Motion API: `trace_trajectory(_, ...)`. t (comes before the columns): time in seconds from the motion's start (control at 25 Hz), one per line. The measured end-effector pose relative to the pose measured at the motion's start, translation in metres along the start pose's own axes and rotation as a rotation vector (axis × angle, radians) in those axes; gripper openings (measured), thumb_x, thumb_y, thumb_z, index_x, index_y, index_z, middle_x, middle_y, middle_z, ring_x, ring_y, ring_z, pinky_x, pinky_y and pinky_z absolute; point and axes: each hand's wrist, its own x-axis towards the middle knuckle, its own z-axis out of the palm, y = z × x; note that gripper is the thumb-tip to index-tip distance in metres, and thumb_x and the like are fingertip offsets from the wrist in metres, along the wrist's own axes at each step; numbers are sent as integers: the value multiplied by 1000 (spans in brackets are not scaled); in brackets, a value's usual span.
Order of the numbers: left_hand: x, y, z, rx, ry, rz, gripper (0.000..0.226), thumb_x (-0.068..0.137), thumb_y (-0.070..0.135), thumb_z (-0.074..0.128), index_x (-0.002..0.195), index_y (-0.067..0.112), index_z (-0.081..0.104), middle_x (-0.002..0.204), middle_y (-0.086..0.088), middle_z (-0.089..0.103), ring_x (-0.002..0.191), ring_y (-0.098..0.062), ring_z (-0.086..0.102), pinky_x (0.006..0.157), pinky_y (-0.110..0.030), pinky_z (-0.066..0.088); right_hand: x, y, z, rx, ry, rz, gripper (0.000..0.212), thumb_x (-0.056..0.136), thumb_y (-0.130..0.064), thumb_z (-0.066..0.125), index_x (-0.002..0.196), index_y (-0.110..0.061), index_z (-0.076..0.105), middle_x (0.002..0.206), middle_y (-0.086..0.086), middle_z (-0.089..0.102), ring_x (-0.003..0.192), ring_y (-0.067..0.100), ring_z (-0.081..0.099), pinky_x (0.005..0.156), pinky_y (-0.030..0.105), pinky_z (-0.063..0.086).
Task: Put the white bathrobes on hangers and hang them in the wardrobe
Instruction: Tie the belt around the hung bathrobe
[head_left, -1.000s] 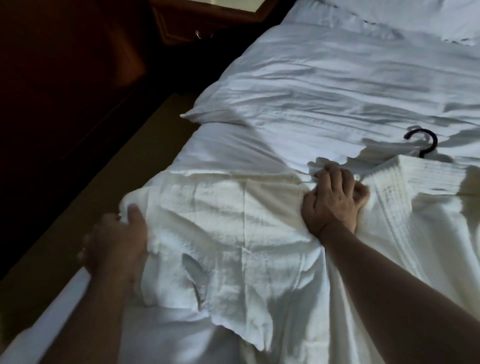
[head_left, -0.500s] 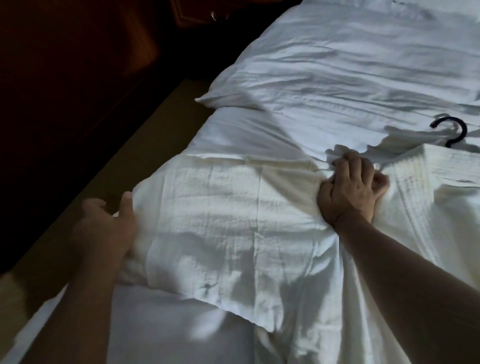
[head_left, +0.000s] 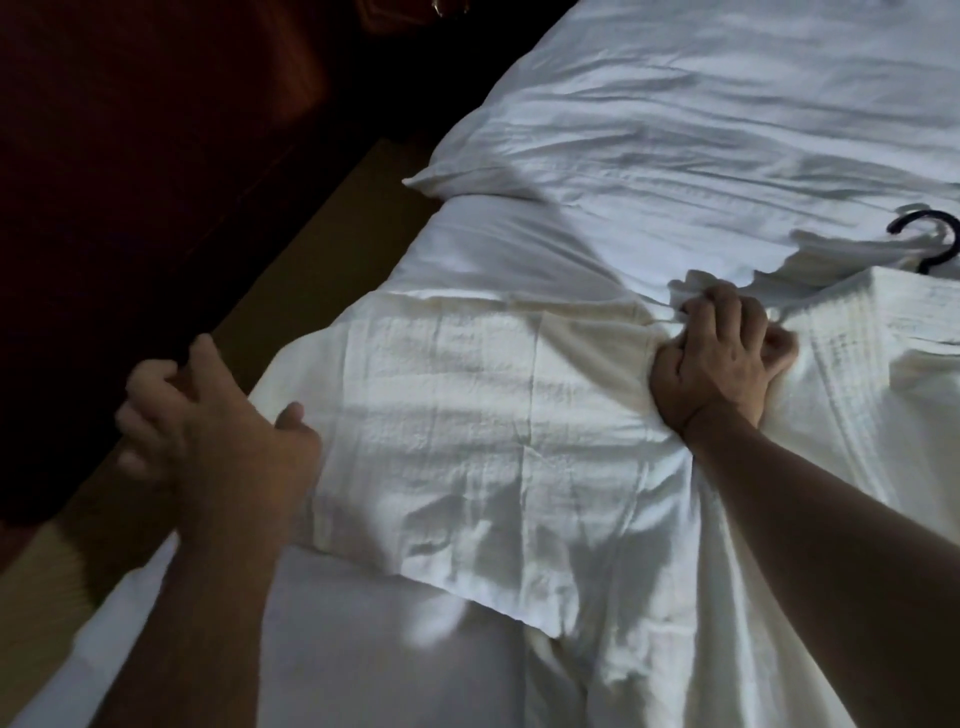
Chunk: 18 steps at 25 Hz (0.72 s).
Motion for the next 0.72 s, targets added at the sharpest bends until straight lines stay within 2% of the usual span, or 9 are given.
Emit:
trace_trajectory(0.08, -73, 11, 11, -102, -25, 222, 70, 92, 47, 52, 155, 20, 37, 151, -20, 38, 136, -43, 39, 103, -62, 39, 0, 0, -1, 4, -6, -5, 40, 80, -30, 49, 118, -18, 52, 142, 3, 42, 133, 29, 36, 104, 58, 25)
trace_trajectory(0.12, -108, 12, 22, -97, -64, 276, 68, 95, 49, 44, 156, 20, 38, 154, -19, 39, 141, -42, 38, 107, -61, 37, 0, 0, -3, 10, -14, -13, 40, 80, -31, 48, 118, -18, 51, 142, 3, 42, 133, 29, 36, 104, 58, 25)
trace_trajectory(0.28, -130, 13, 63, -5, -157, 211, 68, 95, 47, 38, 157, 20, 35, 163, -15, 29, 151, -37, 24, 116, -55, 24, -2, 0, -2, -3, -10, -7, 37, 81, -30, 48, 116, -19, 52, 140, 3, 43, 132, 29, 37, 103, 58, 26)
trace_trajectory(0.36, -121, 14, 66, 8, -86, 221, 67, 96, 48, 36, 157, 20, 35, 164, -16, 27, 153, -36, 22, 117, -54, 23, 1, -9, -4, -47, -75, -19, 37, 83, -33, 45, 117, -20, 52, 141, 4, 42, 131, 29, 37, 104, 59, 27)
trace_trajectory(0.44, -127, 11, 68, 9, -73, 258, 66, 97, 47, 34, 157, 19, 34, 164, -17, 26, 153, -37, 20, 117, -53, 22, 6, -13, -18, -223, -207, -28, 43, 89, -38, 37, 125, -20, 50, 145, 7, 39, 134, 32, 34, 107, 61, 26)
trace_trajectory(0.52, -129, 8, 65, -1, -70, 262, 66, 97, 47, 34, 157, 19, 33, 164, -18, 24, 153, -38, 19, 118, -54, 22, 11, -17, -36, -426, -417, -68, 53, 97, -37, 29, 147, -20, 34, 161, 10, 22, 149, 37, 16, 114, 68, 14)
trace_trajectory(0.6, -128, 10, 63, 7, -120, 234, 66, 97, 48, 35, 156, 20, 33, 163, -18, 25, 152, -39, 21, 116, -54, 23, -8, -22, -54, -473, -538, -85, 68, 100, -34, 32, 161, -22, 5, 169, 10, -2, 154, 42, -4, 116, 70, 6)
trace_trajectory(0.64, -126, 11, 61, 20, -157, 238, 65, 96, 49, 36, 155, 20, 34, 162, -19, 26, 151, -39, 22, 115, -54, 25, -30, -22, -66, -395, -561, -61, 76, 98, -34, 37, 162, -25, -4, 169, 10, -7, 154, 43, -5, 117, 69, 6)
trace_trajectory(0.72, -116, 9, 57, 49, -226, 272, 64, 96, 49, 39, 154, 21, 35, 162, -20, 27, 150, -41, 24, 114, -56, 26, -97, -15, -99, -156, -597, -17, 78, 95, -35, 42, 161, -27, 0, 169, 11, 2, 154, 39, 5, 119, 61, 11)
